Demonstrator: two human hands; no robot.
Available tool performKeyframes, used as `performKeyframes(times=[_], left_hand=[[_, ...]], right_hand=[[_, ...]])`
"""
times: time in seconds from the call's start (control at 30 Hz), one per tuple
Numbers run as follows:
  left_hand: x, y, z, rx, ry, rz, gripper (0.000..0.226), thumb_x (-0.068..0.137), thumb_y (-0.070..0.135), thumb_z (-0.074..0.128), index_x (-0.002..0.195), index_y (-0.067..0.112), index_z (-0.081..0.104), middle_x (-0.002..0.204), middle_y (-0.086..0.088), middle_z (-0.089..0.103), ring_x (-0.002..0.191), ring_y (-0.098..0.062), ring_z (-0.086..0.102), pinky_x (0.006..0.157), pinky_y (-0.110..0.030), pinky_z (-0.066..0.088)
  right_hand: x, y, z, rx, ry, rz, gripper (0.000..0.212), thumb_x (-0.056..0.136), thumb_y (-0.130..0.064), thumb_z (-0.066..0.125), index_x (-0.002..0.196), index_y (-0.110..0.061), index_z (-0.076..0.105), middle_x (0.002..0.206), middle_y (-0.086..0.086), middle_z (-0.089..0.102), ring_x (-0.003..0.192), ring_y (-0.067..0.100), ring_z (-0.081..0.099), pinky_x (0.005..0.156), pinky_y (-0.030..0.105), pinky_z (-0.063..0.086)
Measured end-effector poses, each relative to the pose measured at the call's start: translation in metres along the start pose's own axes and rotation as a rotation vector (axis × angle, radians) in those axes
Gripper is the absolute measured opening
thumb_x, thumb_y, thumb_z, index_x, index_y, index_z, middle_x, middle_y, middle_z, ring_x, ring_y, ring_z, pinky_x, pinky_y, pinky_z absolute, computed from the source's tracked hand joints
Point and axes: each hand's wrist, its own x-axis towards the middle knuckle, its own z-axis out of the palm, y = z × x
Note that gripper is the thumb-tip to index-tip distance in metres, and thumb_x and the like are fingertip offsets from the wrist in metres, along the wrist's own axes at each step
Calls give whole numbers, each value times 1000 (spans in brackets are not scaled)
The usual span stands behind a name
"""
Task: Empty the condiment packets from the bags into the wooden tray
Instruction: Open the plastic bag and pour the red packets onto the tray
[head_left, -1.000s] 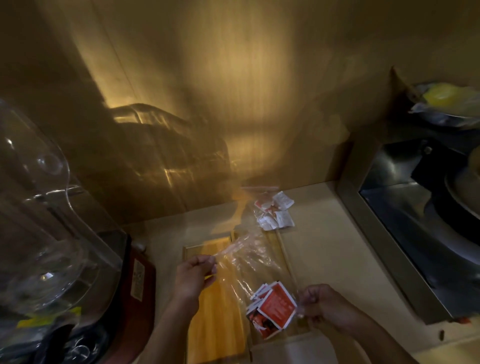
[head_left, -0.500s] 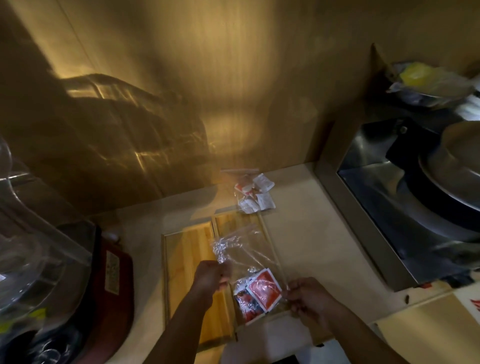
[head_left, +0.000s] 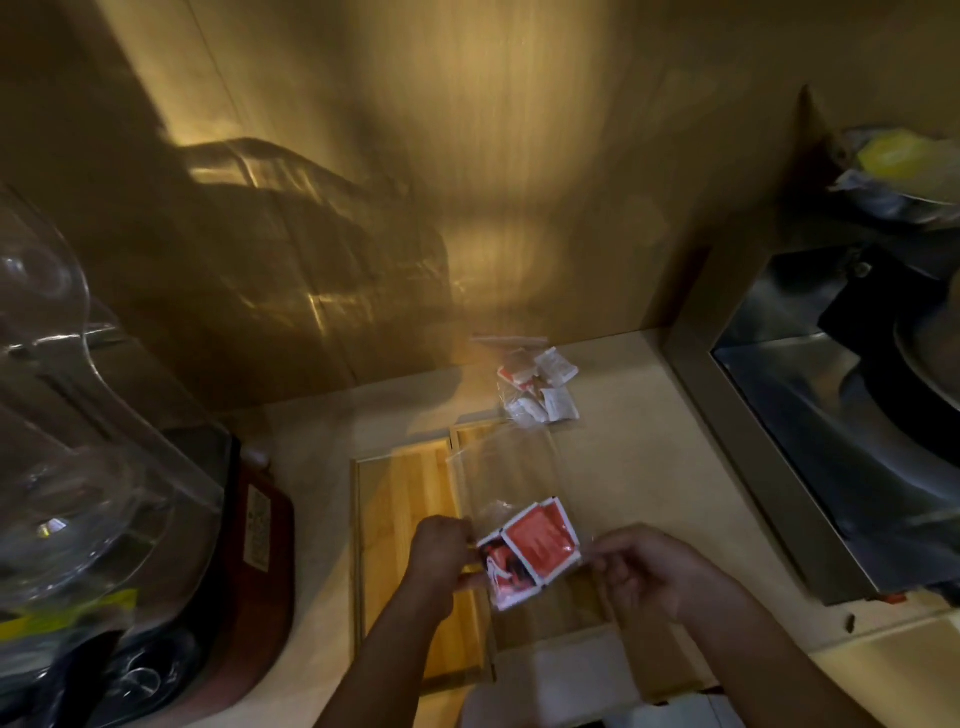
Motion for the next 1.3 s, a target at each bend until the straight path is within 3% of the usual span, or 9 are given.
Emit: performKeyframes(times=[0.13,0.27,0.4,0.63,0.73,0.87,1.03,1.2,1.3], left_hand=[[2,3,3,7,39,-54,27,95,12,42,69,11,48,67,-7,55,49,-16,57,34,-18,46],[2,-12,6,54,31,-122,28,92,9,47,66,15,50,65,-2,54,48,-12,55,42,-20,47],[-4,-23,3,-57,0,-161,25,91,7,45,71,6,59,53,-4,56,35,-12,51,42,-20,40],[-10,-34,7,-83,-121,-234,23,89,8,50,69,8,61,52,-2,49,40,-13,41,41,-19,33],[-11,-20,6,-52,-104,-162,19,89,5,50,74,6,62,59,-7,53,50,-17,46,46,-24,37],[-15,6,0,-46,-92,48,19,86,5,53,71,11,63,65,-4,60,60,-17,53,56,-25,41],[-16,-11,-5,104,-144,-63,27,89,2,43,71,9,63,64,-4,62,55,-14,57,48,-21,46],[-12,-32,-8,-2,-177,-216,13,80,8,57,77,6,69,72,-11,63,61,-19,58,55,-26,51],[-12,-23,-5,-62,-122,-212,14,81,13,60,69,9,66,62,-6,60,55,-17,52,49,-23,44]], right_hand=[[-5,-11,9,45,-36,-25,39,82,-3,53,44,-4,60,31,0,47,20,3,35,23,8,24],[7,6,10,-58,29,19,44,83,-8,52,39,-7,53,29,-2,40,22,4,32,25,9,22],[13,21,4,-159,25,39,21,76,-15,63,58,-6,59,38,-2,48,27,6,39,28,13,29],[16,30,6,-236,85,-23,17,86,-20,61,76,-6,58,51,5,57,35,12,50,40,18,43],[10,19,13,-264,81,-143,14,84,-11,58,72,-6,59,45,2,50,35,11,42,36,14,30],[-9,-7,19,-256,9,-308,32,84,-5,54,54,-13,63,44,4,50,32,13,44,34,15,33],[-10,10,9,-416,-65,-110,36,83,-8,54,48,-8,63,47,10,57,31,12,47,34,16,38],[15,30,-4,-199,34,35,27,86,-21,57,63,-8,55,50,4,49,45,18,57,51,28,55],[21,25,3,-154,90,-10,25,86,-20,60,65,-6,56,50,5,46,33,15,45,38,22,47]])
